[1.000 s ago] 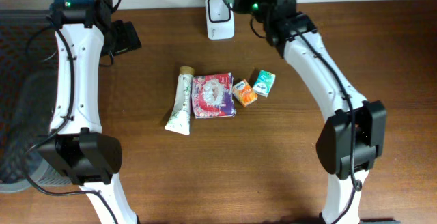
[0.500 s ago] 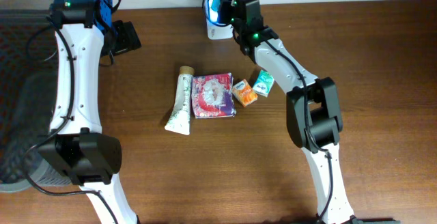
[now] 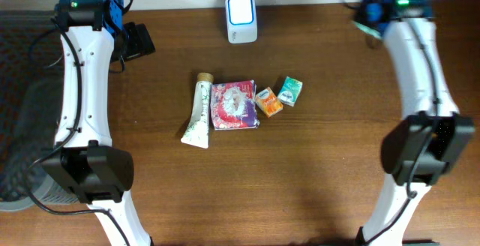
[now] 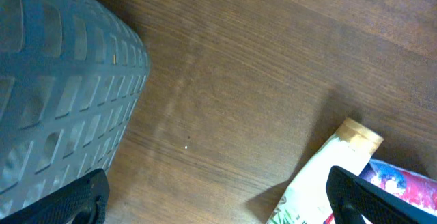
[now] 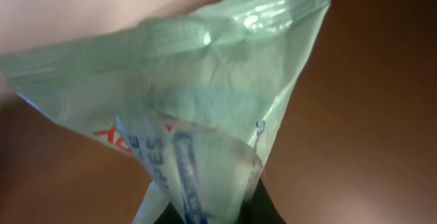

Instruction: Scan the item barcode

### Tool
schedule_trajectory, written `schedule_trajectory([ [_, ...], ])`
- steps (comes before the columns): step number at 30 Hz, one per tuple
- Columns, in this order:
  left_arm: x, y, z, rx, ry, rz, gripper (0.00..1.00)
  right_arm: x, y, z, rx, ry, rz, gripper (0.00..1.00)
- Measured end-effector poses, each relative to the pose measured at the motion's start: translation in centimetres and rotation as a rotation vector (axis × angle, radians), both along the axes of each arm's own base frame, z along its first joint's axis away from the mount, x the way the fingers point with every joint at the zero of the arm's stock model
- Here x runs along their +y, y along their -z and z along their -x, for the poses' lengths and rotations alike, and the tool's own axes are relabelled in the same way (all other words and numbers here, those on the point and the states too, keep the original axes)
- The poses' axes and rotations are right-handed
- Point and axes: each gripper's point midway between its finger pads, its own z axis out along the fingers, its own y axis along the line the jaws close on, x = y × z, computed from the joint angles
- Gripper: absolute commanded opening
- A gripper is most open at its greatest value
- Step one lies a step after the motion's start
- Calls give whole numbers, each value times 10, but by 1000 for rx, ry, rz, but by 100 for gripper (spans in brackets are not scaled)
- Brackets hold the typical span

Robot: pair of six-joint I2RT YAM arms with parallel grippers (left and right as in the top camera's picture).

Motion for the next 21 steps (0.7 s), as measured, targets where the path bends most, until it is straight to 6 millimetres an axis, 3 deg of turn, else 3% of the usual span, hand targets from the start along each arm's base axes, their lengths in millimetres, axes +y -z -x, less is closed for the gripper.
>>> schedule_trajectory([
  [2,0,0,0,0,0,0,99,-56,30,45,158,121,-10,4],
  [3,0,0,0,1,0,0,99,-73,40,59,199,162,-18,4],
  [5,0,0,0,0,0,0,99,-107,62,85,257,242,-33,25],
  [7,0,0,0,0,0,0,99,-129,76,98,269,294,-45,27],
  [9,0,0,0,0,0,0,99,-129,78,95,258,285,-46,28],
  [10,0,0,0,0,0,0,99,-125,78,91,251,267,-52,38],
  [11,0,0,0,0,0,0,99,-121,78,87,243,244,-64,56],
  [12,0,0,0,0,0,0,99,-117,78,84,239,223,-69,61],
  [18,0,0,0,0,0,0,99,-86,79,81,253,136,-155,61],
  [19,0,0,0,0,0,0,99,-82,71,82,239,125,-171,62],
  [20,0,0,0,0,0,0,99,-72,42,87,189,101,-197,67],
  [21,0,0,0,1,0,0,99,-53,-1,96,110,49,-249,81],
])
